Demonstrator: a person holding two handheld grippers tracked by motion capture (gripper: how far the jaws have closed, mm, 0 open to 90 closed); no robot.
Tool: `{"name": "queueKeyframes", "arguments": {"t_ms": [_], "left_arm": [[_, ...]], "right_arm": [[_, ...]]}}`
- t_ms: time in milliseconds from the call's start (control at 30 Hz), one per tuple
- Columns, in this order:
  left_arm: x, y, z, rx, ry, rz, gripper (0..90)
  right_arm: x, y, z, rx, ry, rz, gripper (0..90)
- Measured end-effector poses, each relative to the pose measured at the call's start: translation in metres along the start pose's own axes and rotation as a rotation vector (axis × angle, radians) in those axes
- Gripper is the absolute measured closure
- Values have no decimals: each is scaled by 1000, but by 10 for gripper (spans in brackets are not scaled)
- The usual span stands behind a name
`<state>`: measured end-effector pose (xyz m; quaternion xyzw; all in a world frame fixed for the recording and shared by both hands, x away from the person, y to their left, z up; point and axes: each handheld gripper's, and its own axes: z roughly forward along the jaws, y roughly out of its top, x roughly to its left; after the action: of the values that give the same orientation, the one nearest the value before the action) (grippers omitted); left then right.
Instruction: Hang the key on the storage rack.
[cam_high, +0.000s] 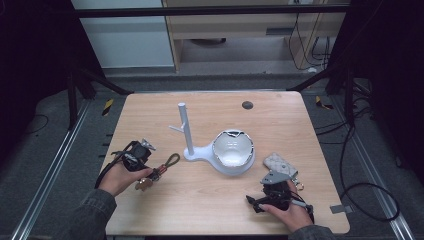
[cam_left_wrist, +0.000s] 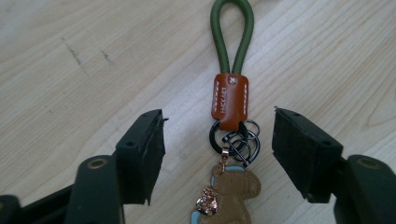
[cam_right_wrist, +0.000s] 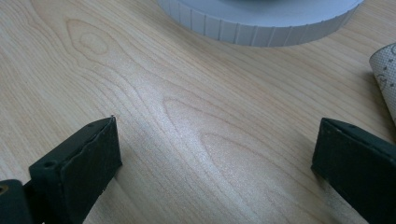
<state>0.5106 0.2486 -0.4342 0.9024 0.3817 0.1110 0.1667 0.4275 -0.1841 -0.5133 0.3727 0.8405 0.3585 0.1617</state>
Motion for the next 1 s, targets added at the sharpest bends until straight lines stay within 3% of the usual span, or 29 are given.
{"name": "queueKeyframes", "arguments": {"t_ms": [100,300,400,633,767,1000], "left_arm": [[0,6,8,32,-30,19,429],[0,15,16,45,-22,41,499],[2,18,22,50,-38,57,531],[4,20,30,35,-61,101,553],[3,20,34,45,-53,120,554],[4,19,39,46,-76,106,562]], "right_arm": [[0,0,0,0,1,0,12],[0,0,0,0,2,0,12],[0,0,0,0,4,-2,12],[0,-1,-1,0,6,-4,12],[0,-1,-1,0,7,-3,12],[0,-1,-1,0,7,-4,11]]}}
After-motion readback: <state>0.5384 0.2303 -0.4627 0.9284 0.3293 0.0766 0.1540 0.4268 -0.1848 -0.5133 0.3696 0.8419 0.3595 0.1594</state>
